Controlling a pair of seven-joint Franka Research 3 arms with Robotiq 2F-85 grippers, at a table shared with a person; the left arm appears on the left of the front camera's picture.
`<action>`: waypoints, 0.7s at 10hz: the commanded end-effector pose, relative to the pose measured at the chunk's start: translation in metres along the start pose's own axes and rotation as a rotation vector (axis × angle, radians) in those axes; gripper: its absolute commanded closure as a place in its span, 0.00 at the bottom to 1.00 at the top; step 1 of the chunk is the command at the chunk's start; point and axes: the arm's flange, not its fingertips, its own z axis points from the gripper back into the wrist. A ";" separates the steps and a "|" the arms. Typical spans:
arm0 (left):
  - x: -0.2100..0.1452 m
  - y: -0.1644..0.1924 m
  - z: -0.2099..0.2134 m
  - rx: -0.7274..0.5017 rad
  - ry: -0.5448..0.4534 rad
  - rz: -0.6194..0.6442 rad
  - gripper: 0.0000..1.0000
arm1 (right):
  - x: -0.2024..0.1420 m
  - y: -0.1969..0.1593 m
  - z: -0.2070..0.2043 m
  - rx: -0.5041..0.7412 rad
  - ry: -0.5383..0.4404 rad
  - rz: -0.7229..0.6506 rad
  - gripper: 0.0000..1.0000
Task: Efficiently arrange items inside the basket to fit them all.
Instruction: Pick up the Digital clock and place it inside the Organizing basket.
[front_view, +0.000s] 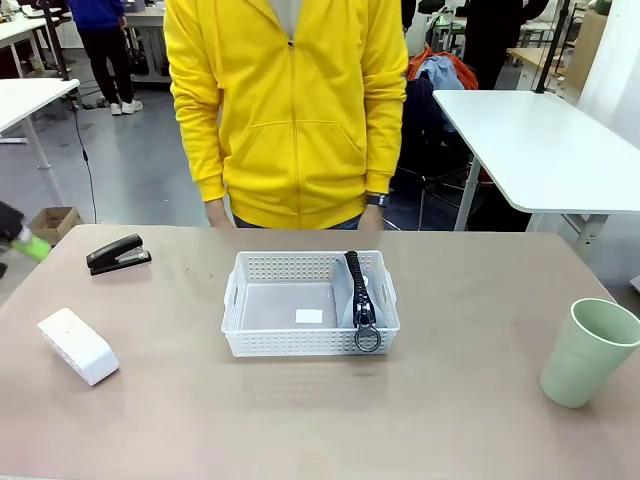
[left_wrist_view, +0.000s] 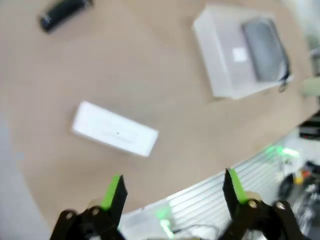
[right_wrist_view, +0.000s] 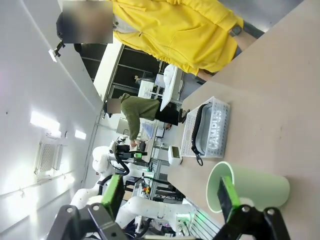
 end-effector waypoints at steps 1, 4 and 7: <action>-0.009 -0.004 -0.016 0.130 0.107 -0.051 0.00 | 0.001 0.003 0.000 0.017 -0.010 -0.003 0.00; -0.003 -0.008 -0.049 0.229 0.088 -0.017 0.00 | 0.001 0.003 0.000 0.017 -0.010 -0.003 0.00; 0.013 -0.013 -0.028 0.198 0.114 -0.056 0.00 | 0.001 0.003 0.000 0.017 -0.010 -0.003 0.00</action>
